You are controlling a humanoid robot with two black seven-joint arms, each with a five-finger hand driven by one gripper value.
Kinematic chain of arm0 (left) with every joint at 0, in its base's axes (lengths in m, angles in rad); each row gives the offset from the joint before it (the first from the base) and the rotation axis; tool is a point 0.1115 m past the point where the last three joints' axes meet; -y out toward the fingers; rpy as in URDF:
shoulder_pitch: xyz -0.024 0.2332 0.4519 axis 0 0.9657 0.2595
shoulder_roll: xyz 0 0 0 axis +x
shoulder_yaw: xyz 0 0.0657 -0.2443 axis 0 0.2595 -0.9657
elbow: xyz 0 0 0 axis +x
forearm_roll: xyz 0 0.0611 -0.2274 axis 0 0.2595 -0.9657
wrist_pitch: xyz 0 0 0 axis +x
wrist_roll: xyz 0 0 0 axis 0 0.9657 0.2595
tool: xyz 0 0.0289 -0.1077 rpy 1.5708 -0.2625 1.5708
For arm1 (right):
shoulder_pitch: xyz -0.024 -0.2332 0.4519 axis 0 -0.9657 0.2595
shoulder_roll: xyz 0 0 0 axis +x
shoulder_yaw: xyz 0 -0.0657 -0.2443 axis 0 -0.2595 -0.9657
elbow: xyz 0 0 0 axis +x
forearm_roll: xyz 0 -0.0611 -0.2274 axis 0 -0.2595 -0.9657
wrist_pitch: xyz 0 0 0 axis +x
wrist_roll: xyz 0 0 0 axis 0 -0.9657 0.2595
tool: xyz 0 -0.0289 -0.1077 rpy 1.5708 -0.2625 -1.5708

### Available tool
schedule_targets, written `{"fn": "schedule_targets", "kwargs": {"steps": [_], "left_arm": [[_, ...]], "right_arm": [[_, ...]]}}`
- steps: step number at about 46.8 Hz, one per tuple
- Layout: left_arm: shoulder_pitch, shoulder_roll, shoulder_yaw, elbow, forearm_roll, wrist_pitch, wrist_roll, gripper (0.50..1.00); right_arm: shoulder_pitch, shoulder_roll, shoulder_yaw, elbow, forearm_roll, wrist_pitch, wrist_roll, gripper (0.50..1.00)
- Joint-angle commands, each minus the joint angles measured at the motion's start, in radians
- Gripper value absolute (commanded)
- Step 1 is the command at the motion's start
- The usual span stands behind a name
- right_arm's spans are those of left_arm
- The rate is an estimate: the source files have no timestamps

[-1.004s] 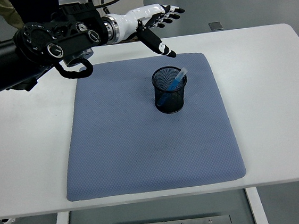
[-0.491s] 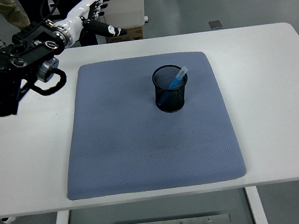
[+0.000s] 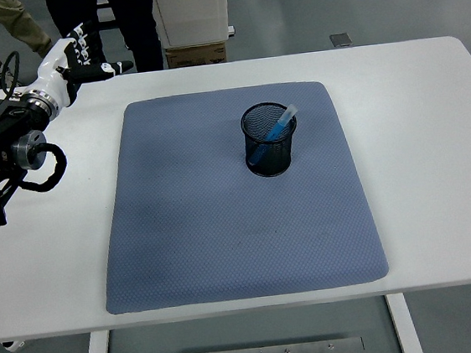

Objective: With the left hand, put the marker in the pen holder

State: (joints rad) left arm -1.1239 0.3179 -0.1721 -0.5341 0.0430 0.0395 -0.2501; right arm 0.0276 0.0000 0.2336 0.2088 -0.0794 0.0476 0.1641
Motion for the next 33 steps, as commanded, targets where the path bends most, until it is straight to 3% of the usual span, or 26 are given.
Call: {"fn": "schedule_targets", "kwargs": {"steps": [1,12,33], "left_arm": [[0.038,0.016,-0.062,-0.001,0.000,-0.001,0.000,1.000],[0.110,0.021,-0.237,-0.001,0.000,-0.044,0.000,1.000],[0.145,0.041,-0.245,-0.003,0.000,-0.044,0.000,1.000]], "right_arm": [[0.000,0.000,0.000,0.000,0.000,0.000,0.000,1.000],[0.000,0.000,0.000,0.000,0.000,0.000,0.000,1.000],[0.000,0.000,0.000,0.001,0.000,0.000,0.000,1.000]]}}
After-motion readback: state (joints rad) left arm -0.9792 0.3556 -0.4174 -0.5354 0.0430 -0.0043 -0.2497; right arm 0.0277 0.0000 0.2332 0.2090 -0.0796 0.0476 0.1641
